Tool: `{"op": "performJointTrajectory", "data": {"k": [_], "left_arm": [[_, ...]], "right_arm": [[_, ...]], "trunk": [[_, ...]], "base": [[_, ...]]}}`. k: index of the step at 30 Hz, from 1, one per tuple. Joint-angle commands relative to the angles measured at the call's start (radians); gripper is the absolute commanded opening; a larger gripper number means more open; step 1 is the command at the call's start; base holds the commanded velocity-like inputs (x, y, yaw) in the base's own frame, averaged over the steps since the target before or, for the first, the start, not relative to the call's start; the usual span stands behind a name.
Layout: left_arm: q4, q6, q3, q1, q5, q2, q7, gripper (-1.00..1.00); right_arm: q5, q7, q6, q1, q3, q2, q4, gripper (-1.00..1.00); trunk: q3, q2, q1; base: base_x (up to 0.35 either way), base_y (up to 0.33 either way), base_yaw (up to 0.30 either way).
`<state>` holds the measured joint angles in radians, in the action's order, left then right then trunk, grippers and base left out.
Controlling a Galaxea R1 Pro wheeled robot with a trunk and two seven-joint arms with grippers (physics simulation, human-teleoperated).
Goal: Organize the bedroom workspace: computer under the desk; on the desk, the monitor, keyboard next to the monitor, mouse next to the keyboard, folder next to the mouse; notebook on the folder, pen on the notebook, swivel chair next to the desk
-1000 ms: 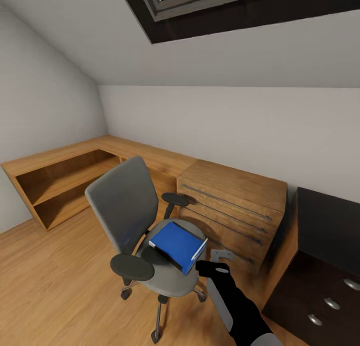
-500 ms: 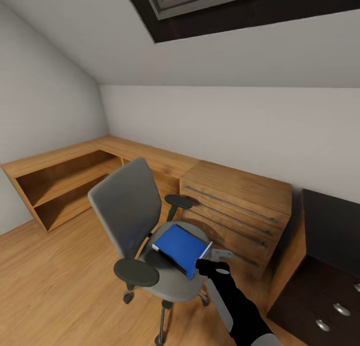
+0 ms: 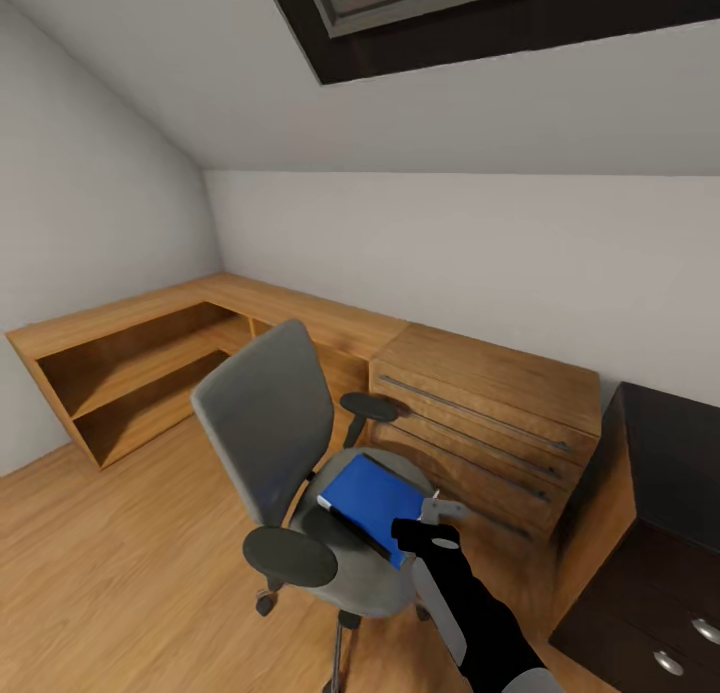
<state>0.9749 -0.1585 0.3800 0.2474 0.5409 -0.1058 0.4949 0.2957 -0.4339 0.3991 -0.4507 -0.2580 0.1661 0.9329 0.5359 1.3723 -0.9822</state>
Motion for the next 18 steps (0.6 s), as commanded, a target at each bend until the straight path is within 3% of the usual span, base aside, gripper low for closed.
{"op": "performJointTrajectory", "data": {"k": [1, 6, 7, 8, 9, 12, 15, 17, 18], "left_arm": [[0.001, -0.007, 0.005, 0.0, 0.011, -0.002, 0.005, 1.0], [0.002, -0.007, -0.006, 0.0, 0.014, -0.004, 0.011, 1.0], [0.003, -0.006, -0.039, 0.0, 0.015, -0.004, 0.012, 1.0], [0.005, -0.003, -0.11, 0.0, 0.017, -0.003, 0.01, 1.0], [0.006, -0.001, -0.156, 0.0, 0.018, -0.003, 0.008, 1.0], [0.006, 0.005, -0.223, 0.0, 0.024, -0.005, -0.001, 1.0], [0.036, 0.011, -0.251, 0.0, 0.029, -0.009, -0.009, 1.0], [0.154, 0.052, -0.299, 0.0, 0.043, -0.025, -0.012, 1.0], [0.251, 0.155, -0.341, 0.0, 0.072, -0.036, -0.014, 1.0]], "right_arm": [[0.008, -0.008, 0.003, 0.0, -0.003, -0.001, 0.001, 1.0], [0.007, -0.008, 0.003, -0.001, -0.003, -0.002, 0.001, 1.0], [0.007, -0.008, 0.003, -0.001, -0.002, -0.004, 0.001, 1.0], [0.008, -0.009, 0.003, -0.001, -0.002, -0.012, 0.001, 1.0], [0.008, -0.009, 0.003, -0.001, -0.002, -0.019, 0.002, 1.0], [0.009, -0.009, 0.003, -0.001, 0.0, -0.031, 0.003, 1.0], [0.009, -0.008, 0.003, -0.001, 0.002, -0.035, 0.003, 1.0], [0.009, -0.008, 0.003, -0.001, 0.003, -0.04, 0.003, 1.0], [0.01, -0.008, 0.003, -0.001, 0.003, -0.048, 0.004, 1.0]], "trunk": [[0.001, 0.0, -0.001], [0.001, 0.0, -0.001], [0.001, 0.0, -0.001], [0.001, 0.0, -0.001], [0.001, 0.0, -0.001], [0.001, 0.0, -0.001], [0.001, 0.0, -0.001], [0.001, 0.0, -0.001], [0.001, 0.0, -0.001]], "base": [[0.123, 0.034, 0.0], [0.042, 0.012, 0.0], [0.013, 0.004, 0.0], [0.007, 0.002, 0.0], [0.004, 0.001, 0.0], [0.002, 0.001, 0.0], [0.0, 0.0, 0.0], [0.0, 0.0, 0.0], [0.0, 0.0, 0.0]]}}
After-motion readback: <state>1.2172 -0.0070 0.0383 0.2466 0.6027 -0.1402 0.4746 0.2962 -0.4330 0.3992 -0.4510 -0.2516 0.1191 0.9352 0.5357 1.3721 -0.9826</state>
